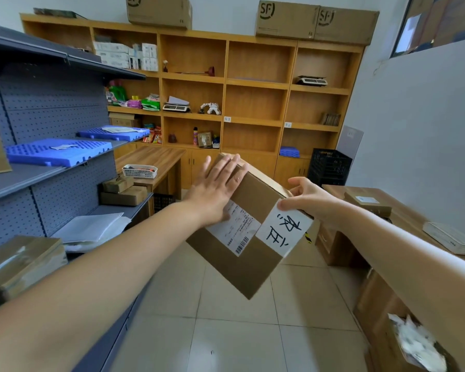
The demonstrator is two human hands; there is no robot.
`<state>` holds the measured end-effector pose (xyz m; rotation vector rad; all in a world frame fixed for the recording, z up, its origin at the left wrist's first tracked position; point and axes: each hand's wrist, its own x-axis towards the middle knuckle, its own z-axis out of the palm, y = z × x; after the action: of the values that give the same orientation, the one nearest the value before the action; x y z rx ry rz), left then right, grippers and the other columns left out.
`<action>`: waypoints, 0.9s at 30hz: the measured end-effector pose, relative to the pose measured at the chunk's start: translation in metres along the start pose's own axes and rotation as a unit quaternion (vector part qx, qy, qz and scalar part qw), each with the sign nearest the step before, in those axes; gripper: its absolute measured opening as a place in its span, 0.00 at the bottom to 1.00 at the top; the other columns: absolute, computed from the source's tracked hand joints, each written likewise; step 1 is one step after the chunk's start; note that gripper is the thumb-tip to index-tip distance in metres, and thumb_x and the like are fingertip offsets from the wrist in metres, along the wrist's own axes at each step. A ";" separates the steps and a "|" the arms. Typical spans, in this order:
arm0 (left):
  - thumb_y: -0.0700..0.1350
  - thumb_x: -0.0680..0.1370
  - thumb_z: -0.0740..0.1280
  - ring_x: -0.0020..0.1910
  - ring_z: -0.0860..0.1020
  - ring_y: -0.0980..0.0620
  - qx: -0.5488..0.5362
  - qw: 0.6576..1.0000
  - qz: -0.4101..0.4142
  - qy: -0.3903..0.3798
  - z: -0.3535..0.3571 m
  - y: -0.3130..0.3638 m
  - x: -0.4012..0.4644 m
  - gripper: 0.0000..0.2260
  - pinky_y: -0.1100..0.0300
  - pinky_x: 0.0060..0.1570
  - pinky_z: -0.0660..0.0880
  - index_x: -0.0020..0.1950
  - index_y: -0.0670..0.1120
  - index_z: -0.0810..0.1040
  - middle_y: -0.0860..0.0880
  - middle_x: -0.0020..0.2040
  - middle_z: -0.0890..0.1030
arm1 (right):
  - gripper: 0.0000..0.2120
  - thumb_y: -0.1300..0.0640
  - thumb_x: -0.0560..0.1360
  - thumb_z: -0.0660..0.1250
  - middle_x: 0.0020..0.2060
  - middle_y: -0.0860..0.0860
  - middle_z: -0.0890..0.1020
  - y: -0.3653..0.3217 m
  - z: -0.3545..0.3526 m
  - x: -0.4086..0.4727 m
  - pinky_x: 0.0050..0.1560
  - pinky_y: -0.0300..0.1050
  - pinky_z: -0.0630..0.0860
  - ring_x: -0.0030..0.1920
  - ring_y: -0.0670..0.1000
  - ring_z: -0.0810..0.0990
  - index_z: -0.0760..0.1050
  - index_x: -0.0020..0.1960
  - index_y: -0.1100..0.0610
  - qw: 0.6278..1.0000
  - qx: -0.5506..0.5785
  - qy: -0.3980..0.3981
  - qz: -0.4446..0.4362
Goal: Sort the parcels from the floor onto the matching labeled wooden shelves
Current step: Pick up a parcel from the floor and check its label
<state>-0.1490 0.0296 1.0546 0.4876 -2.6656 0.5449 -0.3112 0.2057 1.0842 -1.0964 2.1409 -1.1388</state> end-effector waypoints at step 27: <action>0.49 0.63 0.76 0.53 0.72 0.51 -0.479 0.855 -0.179 -0.086 0.001 -0.021 -0.041 0.38 0.62 0.38 0.75 0.69 0.51 0.62 0.50 0.61 0.67 | 0.51 0.46 0.65 0.74 0.77 0.48 0.50 -0.018 0.010 -0.016 0.74 0.57 0.43 0.76 0.52 0.44 0.44 0.76 0.47 0.886 -0.307 0.269 -0.222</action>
<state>-0.1049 0.0218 1.0430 0.6856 -2.4854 -0.9437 -0.2875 0.2084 1.0944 -1.7896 2.9079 -1.0576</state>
